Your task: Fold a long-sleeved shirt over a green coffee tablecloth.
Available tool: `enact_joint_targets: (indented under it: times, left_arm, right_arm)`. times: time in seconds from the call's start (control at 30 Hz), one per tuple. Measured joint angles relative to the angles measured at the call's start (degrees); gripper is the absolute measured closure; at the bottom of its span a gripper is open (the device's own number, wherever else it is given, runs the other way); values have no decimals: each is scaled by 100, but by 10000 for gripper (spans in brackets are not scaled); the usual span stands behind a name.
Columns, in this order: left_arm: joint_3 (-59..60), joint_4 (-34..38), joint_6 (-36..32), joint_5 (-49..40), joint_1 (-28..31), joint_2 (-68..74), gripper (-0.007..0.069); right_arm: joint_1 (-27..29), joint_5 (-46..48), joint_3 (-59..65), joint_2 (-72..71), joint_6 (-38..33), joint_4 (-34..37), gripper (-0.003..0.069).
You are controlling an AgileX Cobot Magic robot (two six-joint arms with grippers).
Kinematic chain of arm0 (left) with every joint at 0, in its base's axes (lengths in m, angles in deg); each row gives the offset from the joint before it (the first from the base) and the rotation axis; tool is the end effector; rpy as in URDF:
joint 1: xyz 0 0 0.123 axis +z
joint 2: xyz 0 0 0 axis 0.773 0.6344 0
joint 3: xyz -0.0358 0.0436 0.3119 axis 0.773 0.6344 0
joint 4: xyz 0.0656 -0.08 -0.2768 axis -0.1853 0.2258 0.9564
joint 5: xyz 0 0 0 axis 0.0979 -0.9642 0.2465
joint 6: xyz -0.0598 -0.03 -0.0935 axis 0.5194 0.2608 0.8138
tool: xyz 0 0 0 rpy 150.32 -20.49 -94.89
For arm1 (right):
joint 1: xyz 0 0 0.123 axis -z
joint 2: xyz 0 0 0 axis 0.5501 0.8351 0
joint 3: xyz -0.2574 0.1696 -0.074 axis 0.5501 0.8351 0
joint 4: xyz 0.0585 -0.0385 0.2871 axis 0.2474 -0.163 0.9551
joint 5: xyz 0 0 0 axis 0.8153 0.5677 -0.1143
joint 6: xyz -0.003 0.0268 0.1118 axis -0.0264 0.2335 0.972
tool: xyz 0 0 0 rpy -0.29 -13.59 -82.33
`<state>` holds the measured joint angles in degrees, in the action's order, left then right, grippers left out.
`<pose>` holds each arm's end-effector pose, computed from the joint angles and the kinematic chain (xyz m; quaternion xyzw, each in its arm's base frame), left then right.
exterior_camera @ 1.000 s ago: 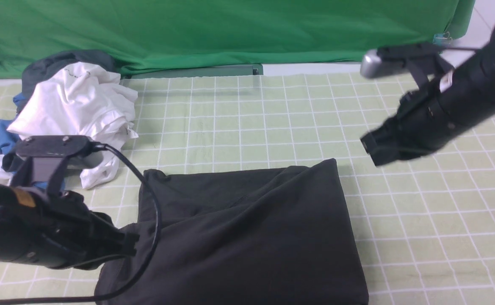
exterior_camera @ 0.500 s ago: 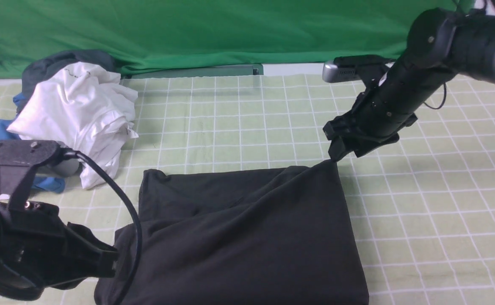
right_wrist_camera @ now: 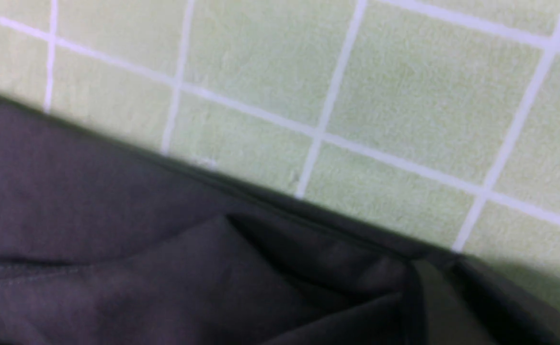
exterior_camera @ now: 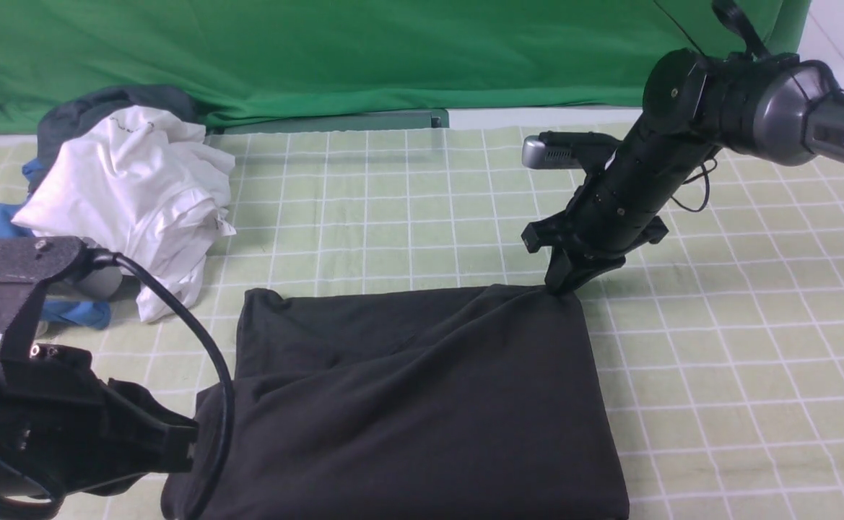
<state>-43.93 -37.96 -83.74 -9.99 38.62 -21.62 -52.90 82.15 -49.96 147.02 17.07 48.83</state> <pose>0.1757 -0.0686 0.2778 0.0813 0.9498 -0.1713 0.2489 0.4776 0.2131 0.1440 -0.1446 0.9651 0.2025 0.0821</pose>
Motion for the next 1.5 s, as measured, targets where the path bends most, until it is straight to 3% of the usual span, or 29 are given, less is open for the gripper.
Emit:
enact_joint_targets:
  times: [0.17, 0.4, 0.5, 0.6, 0.63, 0.67, 0.7, 0.77, 0.83, 0.87, 0.9, 0.93, 0.97, 1.3, 1.5]
  left_arm:
    - [0, 0, 21, 0, 0, 0, 613]
    - [0, 21, 50, 54, 0, 0, 613]
    - [5, 36, 61, 203, 0, 0, 613]
    - [5, 41, 61, 311, 0, 0, 613]
    - [5, 41, 61, 318, 0, 0, 613]
    - [5, 41, 61, 339, 0, 0, 613]
    - [5, 48, 61, 339, 0, 0, 613]
    - [5, 72, 61, 333, 0, 0, 613]
    - [5, 77, 61, 282, 0, 0, 613]
    - [5, 84, 61, 228, 0, 0, 613]
    - [5, 84, 61, 215, 0, 0, 613]
    - [5, 84, 61, 105, 0, 0, 613]
    - [5, 84, 61, 15, 0, 0, 613]
    - [5, 28, -101, -118, 0, -17, 613]
    - [5, 18, -256, -68, 0, -17, 613]
  right_arm:
    - [120, 42, -308, 0, -25, 6, 631]
    - [645, 41, -662, -6, 526, 33, 624]
    - [742, 58, -668, -6, 602, -129, 554]
    - [768, 149, -711, -56, 588, -355, 389]
    - [773, 169, -720, -62, 582, -367, 377]
    - [787, 353, -793, -130, 441, -468, 293]
    - [813, 458, -814, -211, 387, -495, 279]
    - [852, 585, -838, -440, 279, -615, 314]
    - [909, 685, -843, -782, 235, -752, 417]
    - [937, 725, -843, -1062, 220, -865, 502]
    - [936, 726, -843, -1112, 223, -865, 517]
    - [976, 766, -843, -1490, 218, -1029, 592]
    - [989, 773, -844, -1843, 191, -1121, 622]
    - [1009, 214, -243, -4832, 153, -1381, 652]
    - [1009, -1615, 2262, -7566, 149, -1405, 652]
